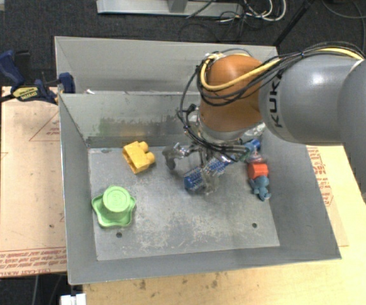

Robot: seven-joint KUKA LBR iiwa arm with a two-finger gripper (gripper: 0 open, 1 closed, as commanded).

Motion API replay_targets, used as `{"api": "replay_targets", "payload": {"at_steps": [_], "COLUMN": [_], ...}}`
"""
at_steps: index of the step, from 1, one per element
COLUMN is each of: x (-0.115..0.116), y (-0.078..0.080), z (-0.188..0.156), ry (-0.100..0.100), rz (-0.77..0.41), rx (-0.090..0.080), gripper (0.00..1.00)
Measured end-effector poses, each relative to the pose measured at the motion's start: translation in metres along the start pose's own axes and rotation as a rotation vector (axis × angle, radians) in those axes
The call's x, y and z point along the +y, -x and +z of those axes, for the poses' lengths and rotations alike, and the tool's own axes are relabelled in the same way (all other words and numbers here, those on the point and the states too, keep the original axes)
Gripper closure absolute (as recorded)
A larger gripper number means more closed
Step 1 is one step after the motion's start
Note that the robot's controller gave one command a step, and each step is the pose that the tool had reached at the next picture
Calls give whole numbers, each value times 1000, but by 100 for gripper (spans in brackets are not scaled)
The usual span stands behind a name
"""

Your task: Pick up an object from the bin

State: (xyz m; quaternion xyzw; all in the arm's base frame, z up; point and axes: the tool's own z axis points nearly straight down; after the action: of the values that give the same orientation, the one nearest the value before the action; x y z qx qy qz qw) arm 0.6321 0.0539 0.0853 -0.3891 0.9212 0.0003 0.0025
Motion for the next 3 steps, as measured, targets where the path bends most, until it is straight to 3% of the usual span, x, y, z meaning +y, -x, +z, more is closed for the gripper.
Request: {"api": "replay_targets", "payload": {"at_steps": [1, 2, 3], "x": [1, 29, 66], "y": [0, -14, -17], "z": [1, -131, -38], "ry": [4, -4, 8], "rz": [1, 16, 118], "rx": [1, -4, 10], "gripper": [100, 100, 100]}}
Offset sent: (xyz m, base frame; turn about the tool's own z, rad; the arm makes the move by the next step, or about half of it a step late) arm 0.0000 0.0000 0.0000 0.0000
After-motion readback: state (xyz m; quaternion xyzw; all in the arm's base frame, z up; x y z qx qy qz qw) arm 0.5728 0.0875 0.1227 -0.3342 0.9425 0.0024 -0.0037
